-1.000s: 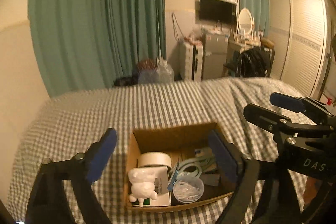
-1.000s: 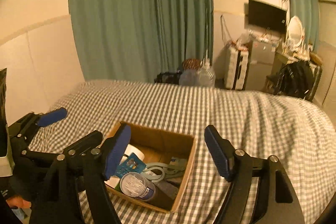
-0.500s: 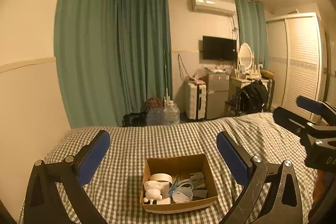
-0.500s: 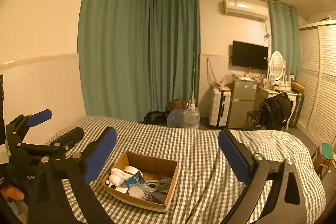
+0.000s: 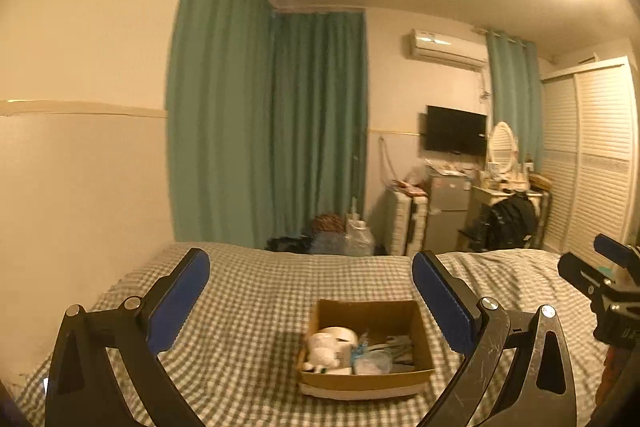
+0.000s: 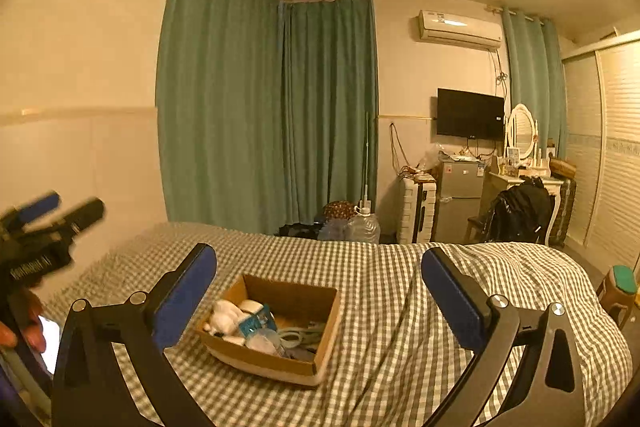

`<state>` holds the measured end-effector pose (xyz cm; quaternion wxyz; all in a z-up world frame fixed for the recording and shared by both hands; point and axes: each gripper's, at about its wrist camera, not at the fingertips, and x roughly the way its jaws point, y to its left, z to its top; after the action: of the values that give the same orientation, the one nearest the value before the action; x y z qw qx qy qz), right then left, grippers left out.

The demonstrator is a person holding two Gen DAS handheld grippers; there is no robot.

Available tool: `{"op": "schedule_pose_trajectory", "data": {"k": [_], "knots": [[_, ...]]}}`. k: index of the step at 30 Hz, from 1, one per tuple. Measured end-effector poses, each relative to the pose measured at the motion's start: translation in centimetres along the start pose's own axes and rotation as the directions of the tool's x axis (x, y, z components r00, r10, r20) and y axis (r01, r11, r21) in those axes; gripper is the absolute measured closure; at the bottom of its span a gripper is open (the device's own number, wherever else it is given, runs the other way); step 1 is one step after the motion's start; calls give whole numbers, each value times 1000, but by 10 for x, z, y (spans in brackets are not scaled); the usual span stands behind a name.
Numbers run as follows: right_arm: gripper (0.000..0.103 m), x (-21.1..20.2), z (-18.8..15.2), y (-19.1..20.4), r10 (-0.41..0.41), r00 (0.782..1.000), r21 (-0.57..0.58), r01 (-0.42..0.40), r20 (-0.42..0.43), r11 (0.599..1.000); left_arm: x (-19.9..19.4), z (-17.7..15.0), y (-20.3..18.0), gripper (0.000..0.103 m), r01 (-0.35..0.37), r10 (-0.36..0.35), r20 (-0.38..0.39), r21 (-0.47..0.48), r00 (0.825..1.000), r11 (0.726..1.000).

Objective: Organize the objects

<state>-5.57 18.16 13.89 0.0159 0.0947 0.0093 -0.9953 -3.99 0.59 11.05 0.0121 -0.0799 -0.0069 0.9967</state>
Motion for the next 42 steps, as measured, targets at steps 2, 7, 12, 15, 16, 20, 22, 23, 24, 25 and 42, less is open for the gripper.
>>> {"op": "schedule_pose_trajectory", "data": {"k": [2, 7, 12, 15, 16, 20, 22, 23, 24, 25, 42], "knots": [[0, 7, -15, 0, 1, 1000, -13, -1, 3, 1000, -2, -16, 5, 0, -35, 35, 4, -8, 999, 999], [0, 26, -50, 0, 36, 999, 23, -35, -36, 999, 9, -54, 13, 0, -29, 26, -72, -37, 997, 999], [0, 39, -63, 5, 19, 997, 4, -19, -72, 1000, 16, -75, 9, 0, -38, 37, -114, -8, 993, 999], [0, 41, -68, 5, 22, 997, 16, -21, -75, 1000, 15, -79, 6, 0, -26, 26, -123, 0, 992, 1000], [0, 41, -70, 4, 20, 997, 16, -19, -77, 1000, 14, -79, 5, 0, -26, 27, -124, 5, 992, 1000], [0, 41, -72, 3, 21, 997, 20, -19, -80, 1000, 13, -79, 2, 0, -19, 20, -129, 14, 991, 1000], [0, 41, -71, 3, 22, 996, 19, -20, -81, 1000, 13, -78, 0, 0, -20, 22, -130, 14, 991, 1000], [0, 41, -71, 4, 20, 997, 20, -19, -80, 1000, 14, -76, 0, 0, -24, 25, -129, 14, 991, 1000], [0, 41, -72, 3, 21, 997, 22, -19, -81, 1000, 15, -77, -1, 0, -22, 24, -130, 13, 991, 1000], [0, 41, -71, 3, 21, 996, 24, -19, -82, 1000, 15, -77, -1, 0, -20, 21, -133, 15, 991, 1000], [0, 45, -74, 7, 24, 995, 31, -21, -101, 999, 15, -80, -4, 0, -23, 26, -146, 19, 989, 1000]]}}
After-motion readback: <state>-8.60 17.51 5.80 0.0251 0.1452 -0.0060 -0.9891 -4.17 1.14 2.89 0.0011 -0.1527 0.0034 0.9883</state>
